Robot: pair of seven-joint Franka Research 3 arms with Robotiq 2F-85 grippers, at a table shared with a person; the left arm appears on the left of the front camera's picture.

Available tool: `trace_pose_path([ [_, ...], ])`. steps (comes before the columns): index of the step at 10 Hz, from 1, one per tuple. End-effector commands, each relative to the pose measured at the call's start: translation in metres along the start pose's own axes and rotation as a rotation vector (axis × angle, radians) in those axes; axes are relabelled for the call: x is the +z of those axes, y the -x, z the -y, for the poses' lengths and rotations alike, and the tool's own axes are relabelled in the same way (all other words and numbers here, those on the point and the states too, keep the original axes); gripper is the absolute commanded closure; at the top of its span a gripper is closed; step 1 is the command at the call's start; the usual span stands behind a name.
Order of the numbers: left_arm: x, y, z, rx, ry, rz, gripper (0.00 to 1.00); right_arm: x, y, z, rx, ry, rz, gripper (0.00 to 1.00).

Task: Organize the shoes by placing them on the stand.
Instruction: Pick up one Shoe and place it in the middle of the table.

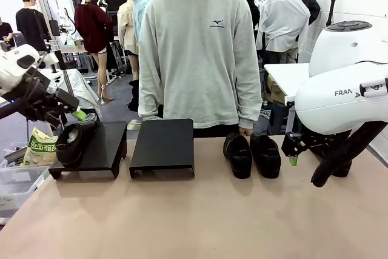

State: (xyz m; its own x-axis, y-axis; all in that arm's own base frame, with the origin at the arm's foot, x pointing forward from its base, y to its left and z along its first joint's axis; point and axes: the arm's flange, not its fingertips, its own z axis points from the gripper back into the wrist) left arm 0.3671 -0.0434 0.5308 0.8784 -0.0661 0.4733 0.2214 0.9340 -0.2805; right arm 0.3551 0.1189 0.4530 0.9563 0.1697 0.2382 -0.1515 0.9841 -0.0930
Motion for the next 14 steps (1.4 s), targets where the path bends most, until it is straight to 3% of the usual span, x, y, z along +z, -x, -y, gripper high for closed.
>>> trace_pose_path([
  [1,-0.019,0.017,0.037,-0.004,0.013,-0.044,0.00,-0.001,0.001,-0.001,-0.014,-0.003,-0.002,0.00],
  [3,-0.039,0.032,0.063,0.027,0.025,-0.072,0.00,-0.001,0.001,-0.001,-0.014,-0.003,-0.002,0.00],
  [8,-0.069,0.070,0.080,0.002,-0.030,-0.324,0.00,-0.001,0.001,-0.001,-0.014,-0.003,-0.002,0.00],
  [10,-0.065,0.069,0.082,-0.002,0.014,-0.329,0.00,-0.001,0.001,-0.001,-0.014,-0.003,-0.002,0.00],
  [11,-0.055,0.055,0.071,0.045,0.015,-0.252,0.00,-0.001,0.001,-0.001,-0.014,-0.003,-0.002,0.00],
  [12,-0.070,0.057,0.086,0.010,-0.009,-0.338,0.00,-0.001,0.001,-0.001,-0.014,-0.003,-0.002,0.00],
  [14,-0.070,0.057,0.086,0.010,-0.009,-0.338,0.00,-0.001,0.001,-0.001,-0.014,-0.003,-0.002,0.00],
])
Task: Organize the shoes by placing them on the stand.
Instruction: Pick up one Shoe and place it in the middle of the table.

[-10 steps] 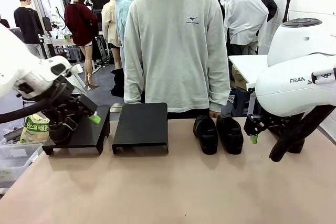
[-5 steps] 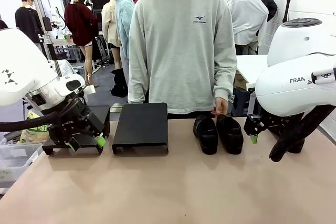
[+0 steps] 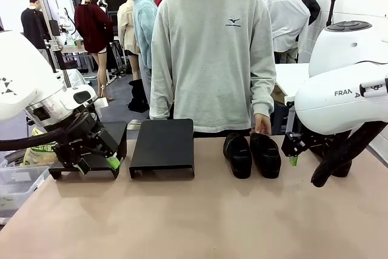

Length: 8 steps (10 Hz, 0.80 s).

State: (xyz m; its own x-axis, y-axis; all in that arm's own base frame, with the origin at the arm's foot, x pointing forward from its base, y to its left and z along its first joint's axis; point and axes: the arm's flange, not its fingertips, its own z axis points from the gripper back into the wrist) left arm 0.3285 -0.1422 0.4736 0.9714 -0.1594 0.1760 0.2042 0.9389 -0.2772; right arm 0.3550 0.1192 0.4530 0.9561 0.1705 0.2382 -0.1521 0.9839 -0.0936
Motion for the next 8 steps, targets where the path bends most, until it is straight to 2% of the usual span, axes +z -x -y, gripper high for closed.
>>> trace_pose_path([
  [1,-0.004,0.001,0.002,-0.006,-0.001,-0.012,0.00,-0.001,0.001,-0.001,-0.015,-0.004,-0.002,0.00],
  [3,-0.004,0.001,0.002,-0.006,-0.001,-0.012,0.00,0.000,0.000,0.000,0.000,0.000,0.000,0.00],
  [5,-0.004,0.001,0.002,-0.006,-0.001,-0.012,0.00,-0.004,-0.049,0.001,-0.087,0.045,-0.011,0.00],
  [8,-0.004,0.001,0.002,-0.006,-0.001,-0.012,0.00,-0.027,-0.123,0.027,-0.195,0.051,-0.040,0.00],
])
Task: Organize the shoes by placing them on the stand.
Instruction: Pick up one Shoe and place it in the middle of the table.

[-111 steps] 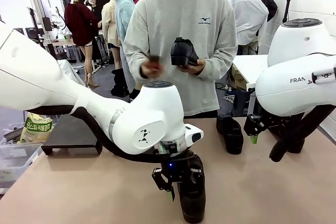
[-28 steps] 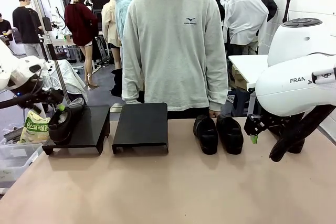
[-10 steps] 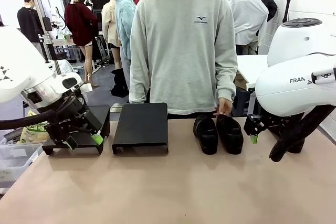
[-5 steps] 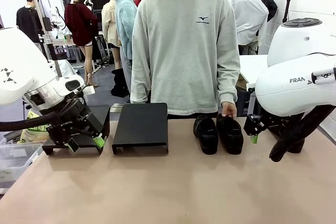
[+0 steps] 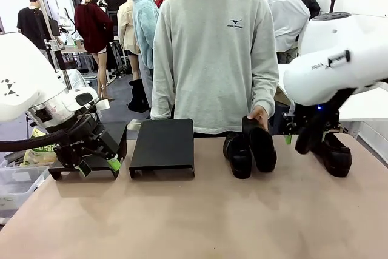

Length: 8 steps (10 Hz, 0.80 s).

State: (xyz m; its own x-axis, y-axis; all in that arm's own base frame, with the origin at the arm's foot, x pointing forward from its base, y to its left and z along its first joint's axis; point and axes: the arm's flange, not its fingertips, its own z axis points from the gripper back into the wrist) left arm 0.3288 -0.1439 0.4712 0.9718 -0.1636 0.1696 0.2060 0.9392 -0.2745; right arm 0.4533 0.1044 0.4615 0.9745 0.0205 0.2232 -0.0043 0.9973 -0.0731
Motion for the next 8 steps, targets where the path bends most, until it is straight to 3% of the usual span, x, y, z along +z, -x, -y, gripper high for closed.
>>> trace_pose_path([
  [1,-0.001,0.001,0.001,-0.004,0.002,-0.004,0.00,-0.022,-0.052,0.001,-0.084,0.043,-0.035,0.00],
  [4,-0.001,0.001,0.001,-0.004,0.002,-0.004,0.00,-0.068,-0.105,0.039,-0.050,0.003,-0.215,0.00],
  [8,-0.001,0.001,0.001,-0.004,0.002,-0.004,0.00,-0.095,-0.115,0.058,-0.001,0.056,-0.273,0.00],
])
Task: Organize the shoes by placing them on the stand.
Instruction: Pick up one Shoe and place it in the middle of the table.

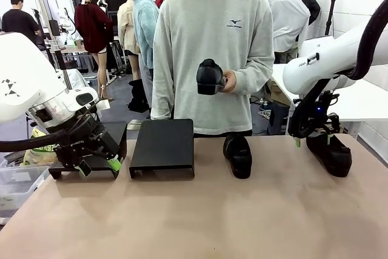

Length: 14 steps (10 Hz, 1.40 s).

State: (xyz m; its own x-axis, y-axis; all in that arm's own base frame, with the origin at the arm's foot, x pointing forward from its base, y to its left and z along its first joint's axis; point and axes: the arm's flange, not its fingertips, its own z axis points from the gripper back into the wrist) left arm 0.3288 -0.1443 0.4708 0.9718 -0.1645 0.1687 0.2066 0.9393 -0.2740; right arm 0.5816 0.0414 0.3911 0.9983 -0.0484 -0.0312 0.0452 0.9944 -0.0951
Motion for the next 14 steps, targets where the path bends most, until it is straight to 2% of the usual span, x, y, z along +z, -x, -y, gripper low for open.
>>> trace_pose_path([
  [1,-0.001,0.001,0.000,-0.003,0.002,-0.003,0.00,0.006,-0.010,0.004,0.075,0.069,-0.039,0.00],
  [3,-0.001,0.001,0.000,-0.003,0.002,-0.003,0.00,0.002,-0.017,0.009,0.089,0.103,-0.048,0.00],
  [5,-0.001,0.001,0.000,-0.003,0.002,-0.003,0.00,0.001,-0.005,0.007,0.064,0.060,-0.040,0.00],
  [9,-0.001,0.001,0.000,-0.003,0.002,-0.003,0.00,0.003,-0.011,0.012,0.073,0.069,-0.019,0.00],
  [12,-0.001,0.001,0.000,-0.003,0.002,-0.003,0.00,0.000,-0.023,0.035,0.050,-0.008,-0.011,0.00],
  [14,-0.001,0.001,0.000,-0.003,0.002,-0.003,0.00,-0.011,-0.035,0.045,0.084,-0.085,-0.035,0.00],
])
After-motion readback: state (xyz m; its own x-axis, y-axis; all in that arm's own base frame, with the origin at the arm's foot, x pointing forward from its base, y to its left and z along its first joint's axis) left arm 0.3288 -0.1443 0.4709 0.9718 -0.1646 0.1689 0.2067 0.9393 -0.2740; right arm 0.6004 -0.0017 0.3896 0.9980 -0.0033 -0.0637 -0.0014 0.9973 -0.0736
